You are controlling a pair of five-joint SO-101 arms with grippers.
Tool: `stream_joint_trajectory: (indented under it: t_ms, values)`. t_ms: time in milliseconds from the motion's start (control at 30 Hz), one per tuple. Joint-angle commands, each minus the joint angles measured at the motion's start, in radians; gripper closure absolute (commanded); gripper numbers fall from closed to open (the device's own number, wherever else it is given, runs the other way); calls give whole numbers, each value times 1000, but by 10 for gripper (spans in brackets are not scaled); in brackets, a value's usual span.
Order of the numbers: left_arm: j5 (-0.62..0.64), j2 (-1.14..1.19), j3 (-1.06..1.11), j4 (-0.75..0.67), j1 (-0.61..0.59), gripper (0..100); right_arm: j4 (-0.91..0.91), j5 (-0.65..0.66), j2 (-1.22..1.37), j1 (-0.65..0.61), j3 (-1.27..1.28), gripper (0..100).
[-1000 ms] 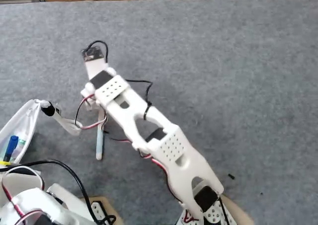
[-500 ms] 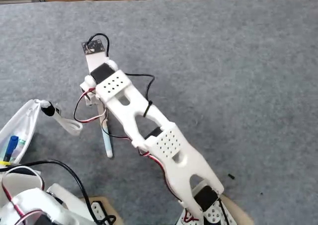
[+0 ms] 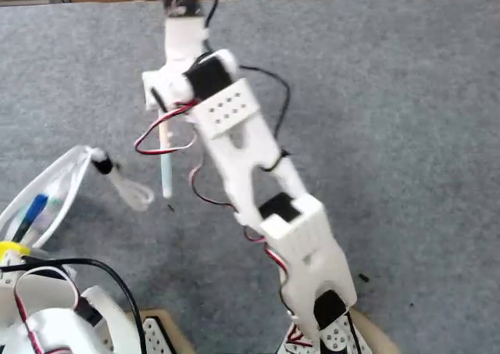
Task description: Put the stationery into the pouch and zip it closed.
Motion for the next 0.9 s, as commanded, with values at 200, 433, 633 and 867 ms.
stream_joint_trajectory:
  t_ms: [200,433,633,867]
  values:
    - [175,2,-125,0,398,971,8,0,-558,63,188,987]
    - [233,2,-97,0,634,971,-38,18,-914,92,306,987]
    - [230,11,-31,-5,638,970,-203,183,-1133,40,453,987]
    - [232,5,-27,-5,630,970,-477,267,-1346,-167,789,987]
